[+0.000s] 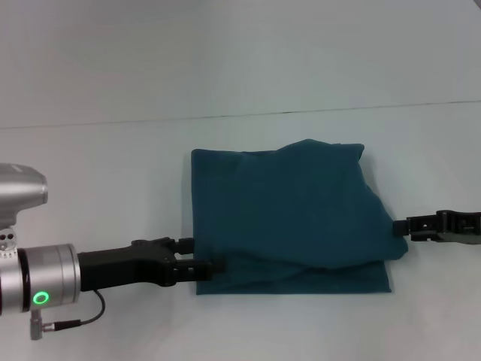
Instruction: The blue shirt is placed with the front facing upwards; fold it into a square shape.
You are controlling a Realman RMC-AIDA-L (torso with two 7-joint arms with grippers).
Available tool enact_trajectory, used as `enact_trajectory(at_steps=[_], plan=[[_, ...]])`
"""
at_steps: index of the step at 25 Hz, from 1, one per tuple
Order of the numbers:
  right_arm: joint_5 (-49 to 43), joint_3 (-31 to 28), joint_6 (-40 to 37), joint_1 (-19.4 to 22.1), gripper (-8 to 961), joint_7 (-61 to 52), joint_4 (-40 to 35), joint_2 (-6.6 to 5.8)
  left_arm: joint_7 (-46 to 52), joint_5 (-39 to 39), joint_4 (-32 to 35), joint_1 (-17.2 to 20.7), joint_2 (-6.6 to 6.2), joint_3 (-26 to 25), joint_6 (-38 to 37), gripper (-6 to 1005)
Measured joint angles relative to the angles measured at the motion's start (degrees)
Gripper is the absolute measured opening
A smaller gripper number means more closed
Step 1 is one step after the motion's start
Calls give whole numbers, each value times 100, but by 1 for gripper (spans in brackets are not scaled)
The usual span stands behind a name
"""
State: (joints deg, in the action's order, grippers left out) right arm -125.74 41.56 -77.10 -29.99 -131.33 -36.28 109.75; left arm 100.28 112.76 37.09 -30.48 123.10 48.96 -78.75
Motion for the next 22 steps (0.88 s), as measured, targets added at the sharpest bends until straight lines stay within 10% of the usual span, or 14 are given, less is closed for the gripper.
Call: enact_trajectory(at_steps=[13, 22], plan=[[28, -9, -46, -181, 544, -15, 220, 44, -13, 0, -40, -75, 13, -1, 107, 963], [67, -43, -374, -228, 225, 30, 225, 37, -50, 0, -96, -107, 13, -1, 128, 963]])
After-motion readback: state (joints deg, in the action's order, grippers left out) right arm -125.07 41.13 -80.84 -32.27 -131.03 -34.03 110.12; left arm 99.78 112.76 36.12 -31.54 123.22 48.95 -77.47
